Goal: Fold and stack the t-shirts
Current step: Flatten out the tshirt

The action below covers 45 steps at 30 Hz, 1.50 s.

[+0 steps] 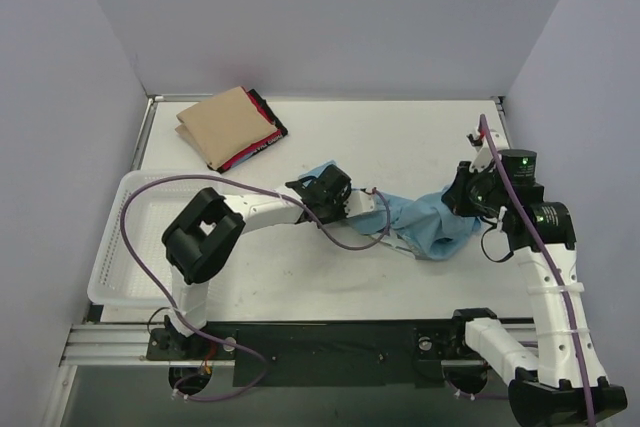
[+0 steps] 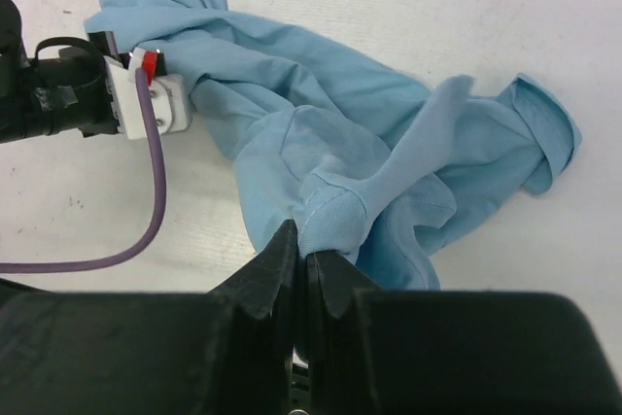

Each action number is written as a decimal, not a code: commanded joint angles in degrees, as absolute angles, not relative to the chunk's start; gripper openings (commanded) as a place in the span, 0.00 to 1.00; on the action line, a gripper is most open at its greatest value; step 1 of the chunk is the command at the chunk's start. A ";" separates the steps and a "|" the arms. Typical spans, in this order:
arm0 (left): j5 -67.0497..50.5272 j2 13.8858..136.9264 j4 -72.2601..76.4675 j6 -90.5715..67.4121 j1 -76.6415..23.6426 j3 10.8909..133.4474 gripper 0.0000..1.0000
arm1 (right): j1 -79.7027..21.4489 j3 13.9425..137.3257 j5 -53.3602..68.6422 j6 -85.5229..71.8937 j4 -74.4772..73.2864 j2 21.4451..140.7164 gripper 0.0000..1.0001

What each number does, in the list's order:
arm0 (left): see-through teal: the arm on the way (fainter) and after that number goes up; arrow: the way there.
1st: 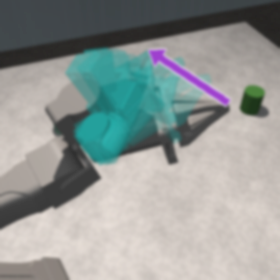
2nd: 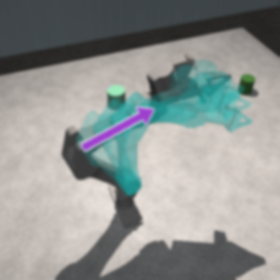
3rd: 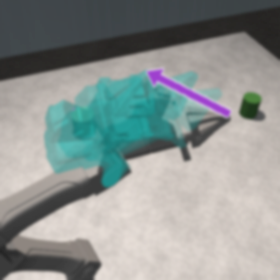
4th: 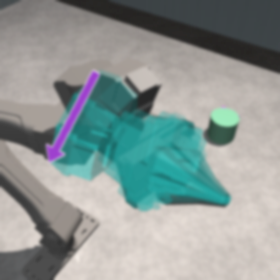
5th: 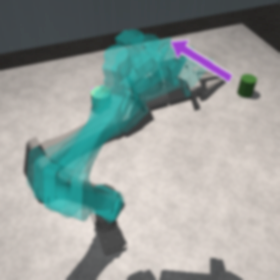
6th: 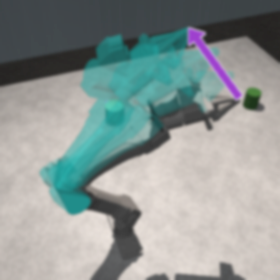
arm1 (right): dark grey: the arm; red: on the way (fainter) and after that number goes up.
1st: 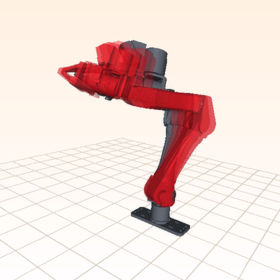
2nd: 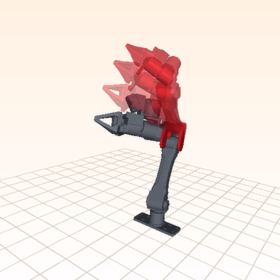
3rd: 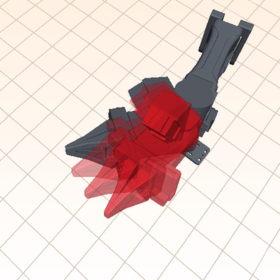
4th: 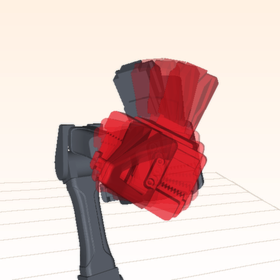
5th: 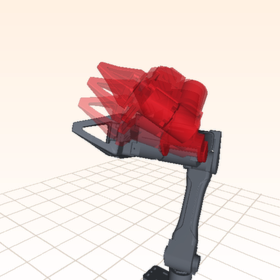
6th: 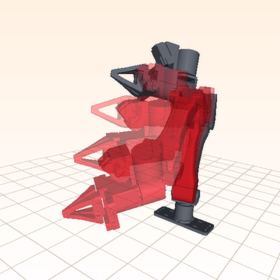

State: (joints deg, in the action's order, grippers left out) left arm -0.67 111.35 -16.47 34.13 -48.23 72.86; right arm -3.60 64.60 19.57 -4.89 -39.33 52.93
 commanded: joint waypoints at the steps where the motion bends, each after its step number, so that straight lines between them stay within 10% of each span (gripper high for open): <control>1: 8.61 108.03 -17.13 35.60 -44.23 76.72 0.00 | -1.94 69.24 17.75 -5.45 -40.25 51.59 0.00; 19: -2.45 78.75 -63.88 35.68 -20.65 117.85 0.00 | -0.62 95.36 26.27 -2.28 -45.26 50.28 0.00; 31: -24.33 91.31 -48.83 32.26 -21.00 105.56 0.01 | -0.62 75.52 21.46 -6.15 -41.93 51.76 0.00; 37: -15.83 105.71 -36.73 26.54 -20.92 107.30 0.86 | -0.62 70.93 16.52 -5.89 -39.55 62.81 0.00; 45: -21.97 106.53 -46.30 36.71 -24.08 109.43 0.90 | -0.26 73.39 16.79 -8.96 -39.64 73.99 0.00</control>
State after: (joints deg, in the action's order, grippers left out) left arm -17.15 111.98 -43.07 30.57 -21.71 106.41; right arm -0.71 70.83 17.58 -6.79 -40.27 72.18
